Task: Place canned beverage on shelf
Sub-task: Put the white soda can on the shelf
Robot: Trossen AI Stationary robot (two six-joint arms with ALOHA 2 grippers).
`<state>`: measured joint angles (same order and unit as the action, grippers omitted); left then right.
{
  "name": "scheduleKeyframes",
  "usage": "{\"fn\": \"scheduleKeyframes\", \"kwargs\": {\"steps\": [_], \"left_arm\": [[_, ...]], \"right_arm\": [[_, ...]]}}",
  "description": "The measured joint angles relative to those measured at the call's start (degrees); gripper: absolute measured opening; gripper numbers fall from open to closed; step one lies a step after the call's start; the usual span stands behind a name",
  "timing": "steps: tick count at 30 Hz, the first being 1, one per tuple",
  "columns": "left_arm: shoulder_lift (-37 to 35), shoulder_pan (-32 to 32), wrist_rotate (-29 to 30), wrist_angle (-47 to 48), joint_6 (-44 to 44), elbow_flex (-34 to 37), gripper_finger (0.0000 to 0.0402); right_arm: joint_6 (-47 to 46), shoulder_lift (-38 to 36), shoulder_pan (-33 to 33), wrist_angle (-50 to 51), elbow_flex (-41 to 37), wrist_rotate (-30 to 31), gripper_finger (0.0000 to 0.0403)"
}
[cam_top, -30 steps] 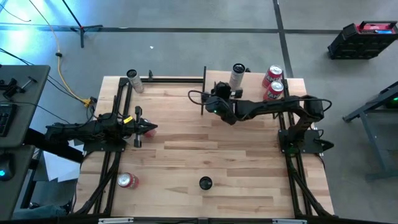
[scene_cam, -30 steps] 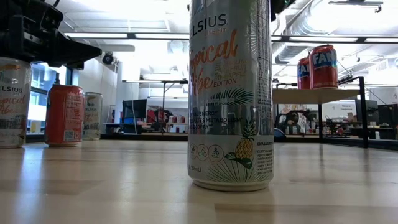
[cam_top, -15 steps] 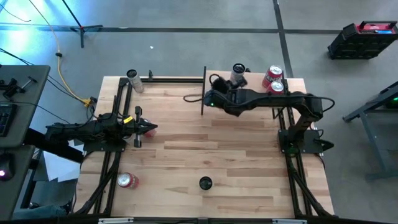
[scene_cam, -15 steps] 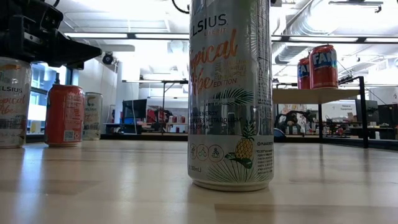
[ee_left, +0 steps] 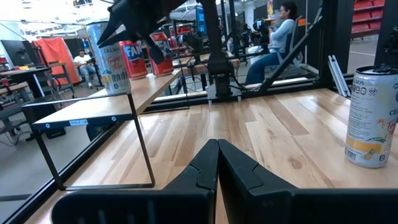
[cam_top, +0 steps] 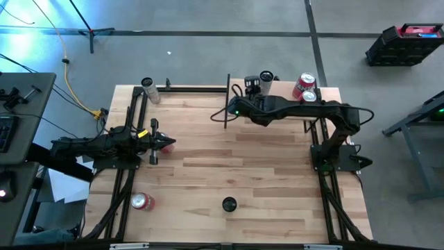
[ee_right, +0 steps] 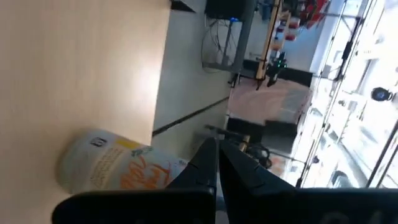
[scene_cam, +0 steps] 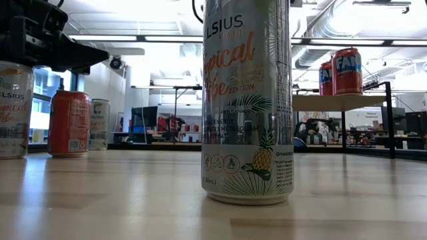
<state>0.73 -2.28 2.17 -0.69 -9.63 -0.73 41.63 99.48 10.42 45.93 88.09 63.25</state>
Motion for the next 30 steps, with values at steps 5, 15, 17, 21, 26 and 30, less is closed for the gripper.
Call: {"fn": "scheduleKeyframes", "kwargs": {"steps": [5, 15, 17, 21, 26, 30], "left_arm": [[0.0, 0.0, 0.0, 0.0, 0.0, 0.0, 0.0003], [0.0, 0.0, 0.0, 0.0, 0.0, 0.0, 0.0003], [0.0, 0.0, 0.0, 0.0, 0.0, 0.0, 0.0003], [0.0, 0.0, 0.0, 0.0, 0.0, 0.0, 0.0003], [0.0, 0.0, 0.0, 0.0, 0.0, 0.0, 0.0003], [0.0, 0.0, 0.0, 0.0, 0.0, 0.0, 0.0003]], "right_arm": [[-7.2, 0.0, 2.0, -0.3, 0.0, -2.4, 0.0000], [-6.1, 0.5, 3.1, 1.4, 0.0, 0.7, 0.0000], [-6.7, 0.6, 3.4, 2.9, -0.1, 0.6, 0.0000], [-9.4, 0.6, 4.2, 4.6, -0.1, 0.7, 0.0000], [-10.3, 0.6, 4.2, 7.1, -0.1, 1.5, 0.0000], [-10.2, 0.6, 4.2, 6.5, -0.1, 0.3, 0.0000]]}}
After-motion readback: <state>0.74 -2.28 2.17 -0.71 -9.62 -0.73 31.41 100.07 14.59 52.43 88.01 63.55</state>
